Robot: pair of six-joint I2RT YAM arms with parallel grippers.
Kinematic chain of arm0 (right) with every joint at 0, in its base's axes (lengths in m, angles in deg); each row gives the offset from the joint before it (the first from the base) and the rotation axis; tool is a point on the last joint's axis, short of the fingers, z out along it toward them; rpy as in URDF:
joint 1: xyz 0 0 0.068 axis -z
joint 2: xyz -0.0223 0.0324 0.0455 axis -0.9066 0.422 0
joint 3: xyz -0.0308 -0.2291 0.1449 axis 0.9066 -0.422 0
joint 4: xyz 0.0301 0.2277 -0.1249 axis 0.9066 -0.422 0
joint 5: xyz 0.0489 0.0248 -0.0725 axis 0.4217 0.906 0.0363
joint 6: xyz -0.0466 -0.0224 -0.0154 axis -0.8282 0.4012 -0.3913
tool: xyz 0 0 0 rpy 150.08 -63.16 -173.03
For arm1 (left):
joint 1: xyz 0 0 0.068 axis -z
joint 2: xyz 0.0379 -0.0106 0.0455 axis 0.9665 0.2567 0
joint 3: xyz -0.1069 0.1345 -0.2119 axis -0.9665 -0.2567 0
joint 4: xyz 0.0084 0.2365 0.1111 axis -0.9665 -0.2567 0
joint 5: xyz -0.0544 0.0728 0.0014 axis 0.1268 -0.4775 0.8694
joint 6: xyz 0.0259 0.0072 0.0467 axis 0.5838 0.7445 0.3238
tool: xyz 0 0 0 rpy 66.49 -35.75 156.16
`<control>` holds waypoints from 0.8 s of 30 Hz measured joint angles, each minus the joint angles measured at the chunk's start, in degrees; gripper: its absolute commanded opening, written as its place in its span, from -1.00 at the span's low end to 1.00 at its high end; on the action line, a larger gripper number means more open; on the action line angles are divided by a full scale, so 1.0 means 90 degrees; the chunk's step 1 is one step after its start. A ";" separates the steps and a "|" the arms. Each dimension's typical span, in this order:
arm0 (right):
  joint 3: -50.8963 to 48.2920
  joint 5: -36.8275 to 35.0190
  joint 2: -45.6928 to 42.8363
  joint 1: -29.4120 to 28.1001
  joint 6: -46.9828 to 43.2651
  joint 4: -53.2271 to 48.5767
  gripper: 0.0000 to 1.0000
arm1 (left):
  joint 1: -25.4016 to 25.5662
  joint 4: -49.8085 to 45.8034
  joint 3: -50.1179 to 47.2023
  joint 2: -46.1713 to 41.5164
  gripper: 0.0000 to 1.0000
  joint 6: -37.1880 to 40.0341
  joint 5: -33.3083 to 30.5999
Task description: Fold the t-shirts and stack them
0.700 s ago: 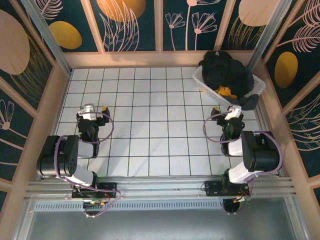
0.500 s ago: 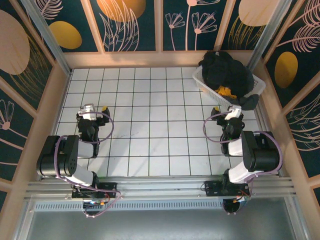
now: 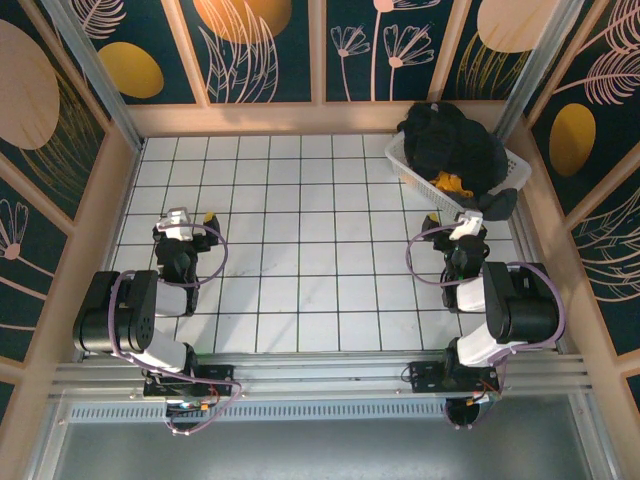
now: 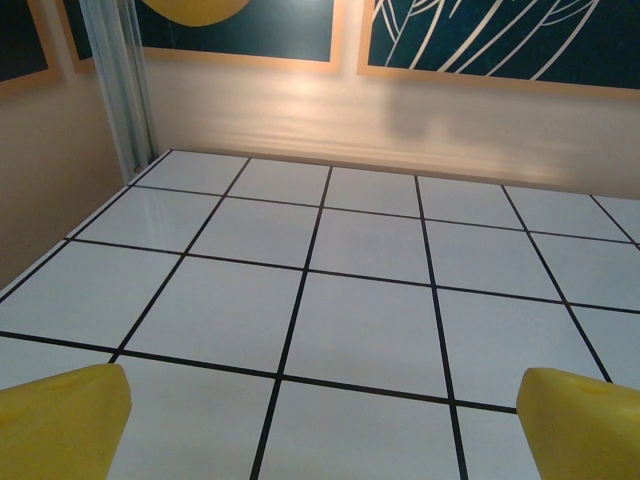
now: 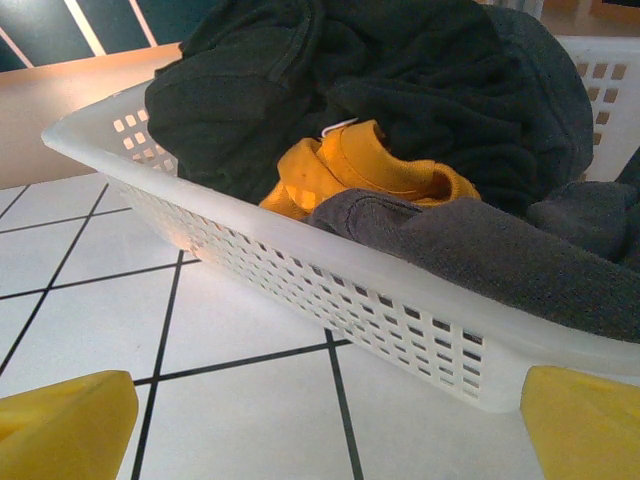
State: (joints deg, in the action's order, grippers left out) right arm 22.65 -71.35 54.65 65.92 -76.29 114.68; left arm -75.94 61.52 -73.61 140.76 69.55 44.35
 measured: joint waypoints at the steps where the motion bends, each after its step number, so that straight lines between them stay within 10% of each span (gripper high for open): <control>1: 0.0000 0.0000 0.0000 0.0000 0.0000 0.0002 0.98 | 0.0000 0.0000 0.0000 0.0000 0.98 0.0002 0.0000; 11: 0.1032 -0.0563 -0.1154 -0.0430 0.0087 -0.2225 0.98 | 0.0068 -0.1576 0.0505 -0.1457 0.98 -0.0051 -0.0386; 18: 0.5515 -0.0457 -0.1452 -0.0146 0.2025 -0.5884 0.83 | 0.0148 -0.5207 0.4201 -0.2055 0.98 -0.1341 -0.2229; 24: 0.9148 -0.0296 0.0860 0.0073 0.2472 -0.8381 0.71 | 0.0129 -0.7376 0.6717 -0.0784 0.86 -0.1365 -0.1600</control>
State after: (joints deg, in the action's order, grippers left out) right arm 104.98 -74.02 62.38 66.58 -54.04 39.26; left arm -74.79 -4.86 -13.15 133.70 57.27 29.95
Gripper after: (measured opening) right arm 0.857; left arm 0.962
